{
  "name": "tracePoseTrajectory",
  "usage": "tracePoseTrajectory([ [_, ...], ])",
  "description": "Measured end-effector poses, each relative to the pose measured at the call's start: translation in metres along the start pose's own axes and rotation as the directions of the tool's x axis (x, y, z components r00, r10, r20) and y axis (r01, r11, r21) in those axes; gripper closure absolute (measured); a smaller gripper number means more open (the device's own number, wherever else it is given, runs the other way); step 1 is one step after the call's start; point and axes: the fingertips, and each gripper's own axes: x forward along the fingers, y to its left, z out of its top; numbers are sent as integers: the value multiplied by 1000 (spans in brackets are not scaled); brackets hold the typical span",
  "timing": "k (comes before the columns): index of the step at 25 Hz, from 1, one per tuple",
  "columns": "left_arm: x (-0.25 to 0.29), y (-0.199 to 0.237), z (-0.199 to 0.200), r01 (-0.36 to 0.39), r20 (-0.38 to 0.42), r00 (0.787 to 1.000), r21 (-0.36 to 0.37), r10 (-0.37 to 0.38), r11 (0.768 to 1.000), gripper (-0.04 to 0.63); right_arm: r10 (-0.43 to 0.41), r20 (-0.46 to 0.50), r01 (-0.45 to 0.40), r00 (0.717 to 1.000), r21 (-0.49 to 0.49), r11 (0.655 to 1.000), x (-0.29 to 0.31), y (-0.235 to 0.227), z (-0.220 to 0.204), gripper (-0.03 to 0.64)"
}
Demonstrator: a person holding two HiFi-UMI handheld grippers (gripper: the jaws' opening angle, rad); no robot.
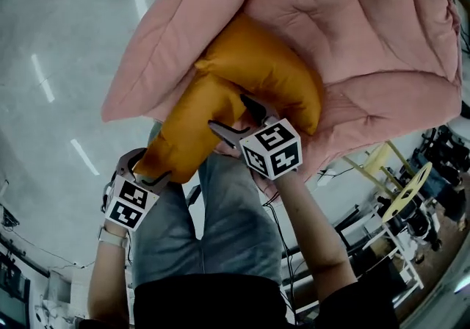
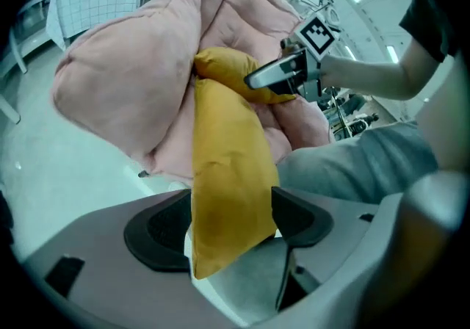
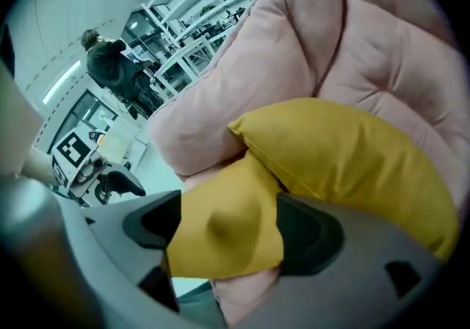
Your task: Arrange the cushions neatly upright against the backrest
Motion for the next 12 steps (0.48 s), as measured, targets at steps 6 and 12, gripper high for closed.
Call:
tracePoseTrajectory([
  [6,16,-10,-11,15,47,999,-115,-9,993,236,-95,-54,93,994,-37,995,10,-14,10,213],
  [12,34,-4,-22,92,84,994,-253,-73,963,283,-157,-86,154,984,-38,987,52,-20,16,229],
])
